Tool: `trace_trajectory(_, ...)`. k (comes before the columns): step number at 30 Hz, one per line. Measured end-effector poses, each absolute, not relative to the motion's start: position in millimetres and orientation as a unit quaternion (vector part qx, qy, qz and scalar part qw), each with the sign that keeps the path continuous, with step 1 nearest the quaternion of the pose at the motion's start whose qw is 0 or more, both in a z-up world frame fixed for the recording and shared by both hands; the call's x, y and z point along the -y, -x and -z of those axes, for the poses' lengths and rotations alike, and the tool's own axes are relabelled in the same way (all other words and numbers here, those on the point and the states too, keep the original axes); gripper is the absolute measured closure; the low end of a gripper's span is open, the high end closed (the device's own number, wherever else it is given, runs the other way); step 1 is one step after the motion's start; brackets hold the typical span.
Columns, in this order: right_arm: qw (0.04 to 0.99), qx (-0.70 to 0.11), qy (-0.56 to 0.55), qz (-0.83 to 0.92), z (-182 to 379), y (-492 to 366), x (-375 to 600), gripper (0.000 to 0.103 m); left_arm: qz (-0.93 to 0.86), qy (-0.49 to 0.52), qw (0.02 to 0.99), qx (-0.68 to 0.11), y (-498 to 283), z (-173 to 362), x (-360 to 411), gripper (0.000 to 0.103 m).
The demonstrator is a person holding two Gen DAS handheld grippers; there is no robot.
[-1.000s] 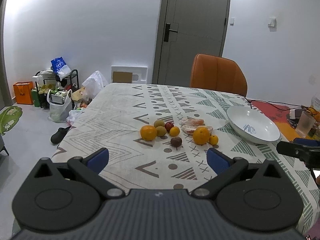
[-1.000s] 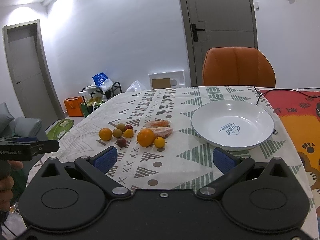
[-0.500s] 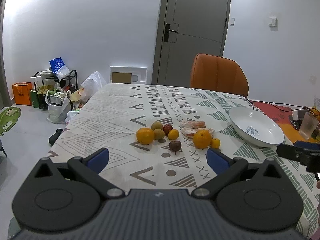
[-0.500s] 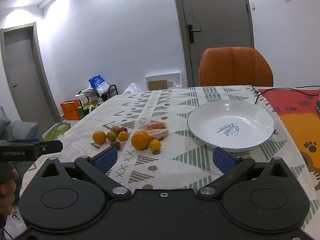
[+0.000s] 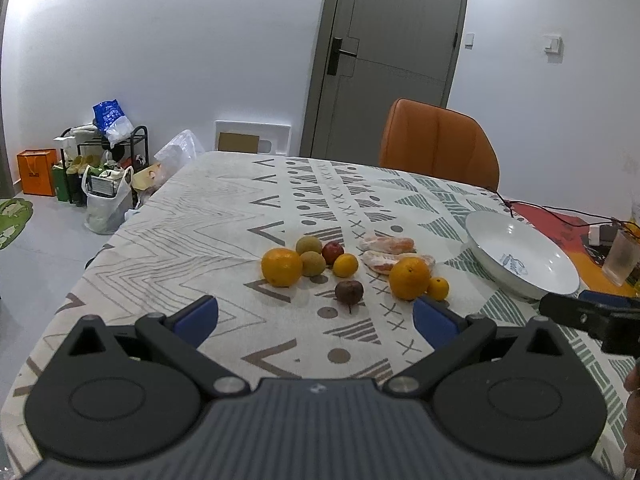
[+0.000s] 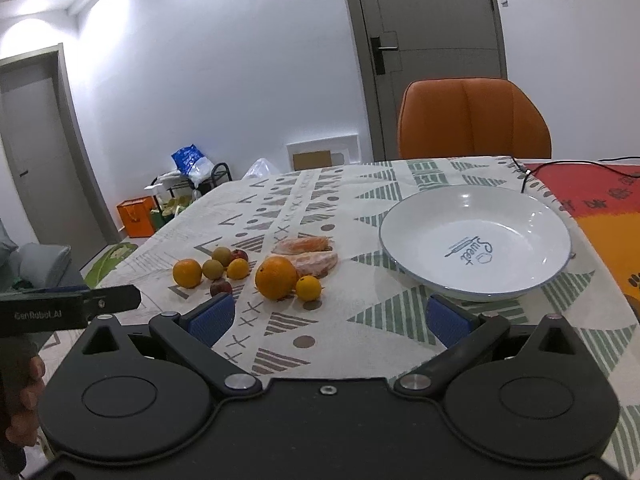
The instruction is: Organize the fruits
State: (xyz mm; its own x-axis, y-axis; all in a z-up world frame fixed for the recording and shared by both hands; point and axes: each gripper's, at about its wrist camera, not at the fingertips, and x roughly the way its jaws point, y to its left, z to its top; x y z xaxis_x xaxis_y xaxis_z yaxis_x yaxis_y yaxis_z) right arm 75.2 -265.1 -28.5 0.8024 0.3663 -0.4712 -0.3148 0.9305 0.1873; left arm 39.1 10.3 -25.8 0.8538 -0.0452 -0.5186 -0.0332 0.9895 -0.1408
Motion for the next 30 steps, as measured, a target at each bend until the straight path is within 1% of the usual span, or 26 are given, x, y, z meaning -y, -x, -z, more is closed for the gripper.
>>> trace_trajectory(5,0.945,-0.263,-0.047,-0.188,34,-85,259,0.000,0.011,0.070,0.958,-0.276,-49,32,-11,0.000)
trace_trajectory(13,0.936,-0.266,-0.064,-0.223,40,-102,254,0.000,0.026,0.053,0.958,-0.282,-67,40,-8,0.007)
trace_trajectory(16,0.934,-0.265,-0.058,-0.231,42,-106,247,0.000,0.030,0.059,0.957,-0.284,-75,43,-9,0.015)
trace_trajectory(18,0.932,-0.266,-0.055,-0.240,43,-108,243,0.001,0.034,0.066,0.955,-0.289,-81,46,-11,0.026)
trace_trajectory(20,0.929,-0.270,-0.053,-0.246,44,-113,240,0.008,0.041,0.071,0.953,-0.293,-87,48,-11,0.032)
trace_trajectory(21,0.928,-0.273,-0.051,-0.248,45,-115,237,0.010,0.044,0.073,0.952,-0.294,-90,50,-11,0.034)
trace_trajectory(23,0.926,-0.279,-0.051,-0.250,47,-120,236,0.018,0.048,0.076,0.951,-0.296,-94,52,-11,0.035)
trace_trajectory(26,0.923,-0.287,-0.055,-0.251,51,-128,235,0.025,0.058,0.080,0.950,-0.297,-101,54,-8,0.035)
trace_trajectory(27,0.922,-0.290,-0.054,-0.251,53,-130,234,0.026,0.060,0.079,0.950,-0.297,-103,55,-6,0.036)
trace_trajectory(28,0.922,-0.291,-0.054,-0.250,54,-132,234,0.029,0.063,0.079,0.949,-0.299,-106,57,-4,0.037)
trace_trajectory(30,0.920,-0.297,-0.054,-0.249,57,-137,234,0.035,0.068,0.082,0.947,-0.303,-111,61,-2,0.042)
